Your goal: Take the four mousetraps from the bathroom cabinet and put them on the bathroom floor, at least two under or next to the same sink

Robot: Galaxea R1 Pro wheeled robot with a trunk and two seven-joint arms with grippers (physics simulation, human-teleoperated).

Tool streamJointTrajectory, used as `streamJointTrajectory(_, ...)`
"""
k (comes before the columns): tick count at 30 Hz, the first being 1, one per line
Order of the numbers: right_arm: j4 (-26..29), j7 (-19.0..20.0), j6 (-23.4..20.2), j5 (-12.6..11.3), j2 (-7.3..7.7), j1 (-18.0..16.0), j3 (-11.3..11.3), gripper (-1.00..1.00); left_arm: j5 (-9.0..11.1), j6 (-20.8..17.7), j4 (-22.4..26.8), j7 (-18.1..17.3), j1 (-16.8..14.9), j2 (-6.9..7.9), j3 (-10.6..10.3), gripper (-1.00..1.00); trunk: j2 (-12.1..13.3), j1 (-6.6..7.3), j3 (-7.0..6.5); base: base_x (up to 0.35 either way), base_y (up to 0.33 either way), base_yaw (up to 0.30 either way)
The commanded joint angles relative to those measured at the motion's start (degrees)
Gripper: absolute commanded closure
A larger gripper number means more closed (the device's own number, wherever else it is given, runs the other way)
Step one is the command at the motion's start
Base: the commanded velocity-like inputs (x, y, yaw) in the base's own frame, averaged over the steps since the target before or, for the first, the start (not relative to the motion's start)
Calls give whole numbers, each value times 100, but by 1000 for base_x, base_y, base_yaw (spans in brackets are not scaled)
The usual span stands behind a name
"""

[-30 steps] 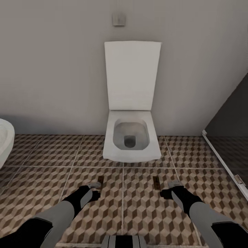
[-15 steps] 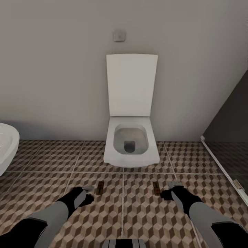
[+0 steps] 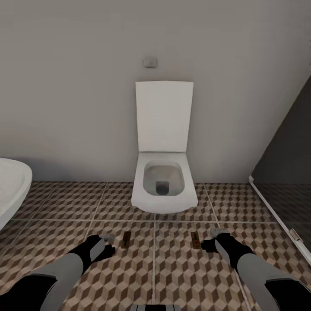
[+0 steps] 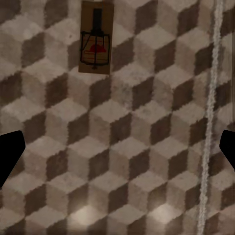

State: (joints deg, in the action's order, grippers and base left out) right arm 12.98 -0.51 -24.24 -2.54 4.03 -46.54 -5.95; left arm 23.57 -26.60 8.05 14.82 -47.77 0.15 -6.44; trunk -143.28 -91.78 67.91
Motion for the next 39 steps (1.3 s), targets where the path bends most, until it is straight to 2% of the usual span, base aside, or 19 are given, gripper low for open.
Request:
streamJointTrajectory(1,12,1,-36,-27,8,6,-47,-100,60,-29,13,32,1,2,-43,-100,0,3,-18,-1,0,0)
streamJointTrajectory(4,10,-5,-43,-27,6,10,-47,-100,60,-31,13,24,3,4,-42,-100,4,11,-79,0,0,0)
streamJointTrajectory(16,3,5,-476,-27,9,18,-47,-100,65,-38,-260,-8,4,86,-35,-100,485,275,-221,0,0,0)
streamJointTrajectory(39,-62,3,-573,-18,1,39,-75,-100,85,-15,-636,-21,32,93,-41,-100,1408,780,-617,0,0,0)
